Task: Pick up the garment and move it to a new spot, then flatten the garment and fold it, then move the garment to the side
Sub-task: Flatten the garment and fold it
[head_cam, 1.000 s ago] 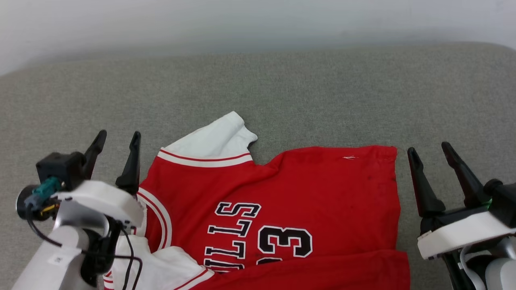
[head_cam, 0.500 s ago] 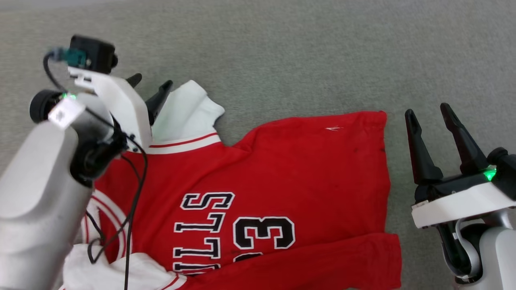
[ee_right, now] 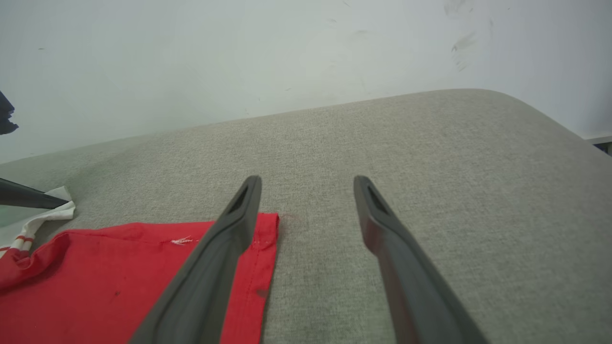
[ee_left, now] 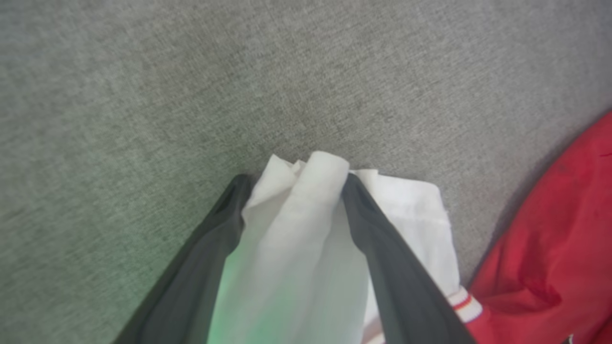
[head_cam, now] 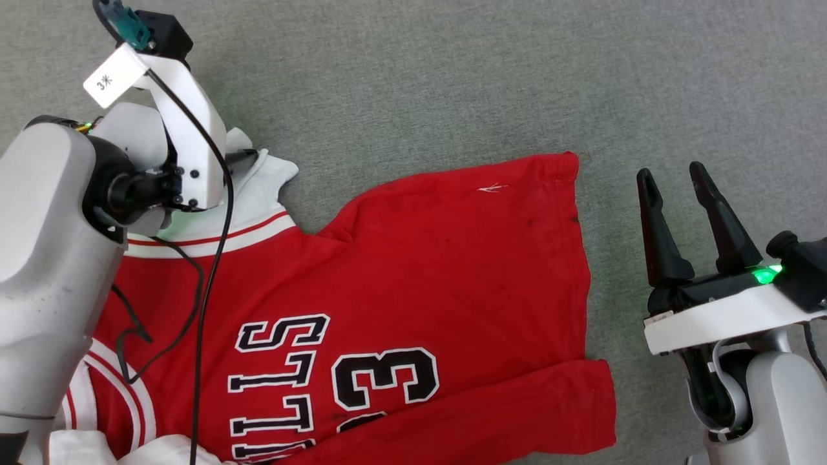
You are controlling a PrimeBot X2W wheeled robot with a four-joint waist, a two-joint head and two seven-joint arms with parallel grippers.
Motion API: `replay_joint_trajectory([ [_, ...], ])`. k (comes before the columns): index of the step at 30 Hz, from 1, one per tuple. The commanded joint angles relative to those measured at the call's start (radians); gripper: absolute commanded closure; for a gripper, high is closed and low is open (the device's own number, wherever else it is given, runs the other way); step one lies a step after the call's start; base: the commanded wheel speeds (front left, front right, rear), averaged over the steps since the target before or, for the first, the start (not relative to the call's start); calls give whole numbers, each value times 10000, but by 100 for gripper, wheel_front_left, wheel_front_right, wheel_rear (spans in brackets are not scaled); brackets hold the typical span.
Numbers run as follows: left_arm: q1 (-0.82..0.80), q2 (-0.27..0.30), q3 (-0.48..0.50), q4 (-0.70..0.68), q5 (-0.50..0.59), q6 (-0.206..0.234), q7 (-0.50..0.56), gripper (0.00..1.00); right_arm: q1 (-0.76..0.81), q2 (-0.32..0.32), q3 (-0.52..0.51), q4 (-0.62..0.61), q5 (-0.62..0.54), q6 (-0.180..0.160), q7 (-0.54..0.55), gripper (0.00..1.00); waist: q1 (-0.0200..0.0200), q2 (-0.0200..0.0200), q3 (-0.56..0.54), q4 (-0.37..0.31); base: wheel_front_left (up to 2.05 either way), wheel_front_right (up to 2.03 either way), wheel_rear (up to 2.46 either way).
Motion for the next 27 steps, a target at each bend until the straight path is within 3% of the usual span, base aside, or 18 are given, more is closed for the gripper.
replay_joint_trajectory([
  [1,735,-53,-483,449,-19,101,601,74,-163,18,-8,89,71,-4,-63,0,0,0,47,-56,0,0,0],
  [2,808,-41,-571,448,-9,160,804,100,-210,-28,-15,186,153,-4,-56,0,0,0,55,-67,0,0,0],
  [9,521,88,-555,77,420,213,197,100,-987,-762,392,1102,1305,-4,702,0,0,0,-13,29,0,0,0],
  [12,275,84,-450,64,612,229,-311,100,-1488,-1292,747,1760,1942,-4,1630,0,0,0,-123,205,0,0,0],
  [20,-308,-659,-37,-361,419,2,-1788,100,-2745,-2932,2103,2458,3099,-6,4188,0,0,0,-253,1119,0,0,0],
  [27,-419,-832,-66,-868,565,-135,-2455,100,-3557,-3736,3364,2920,3639,-4,6411,0,0,0,-167,1708,0,0,0],
])
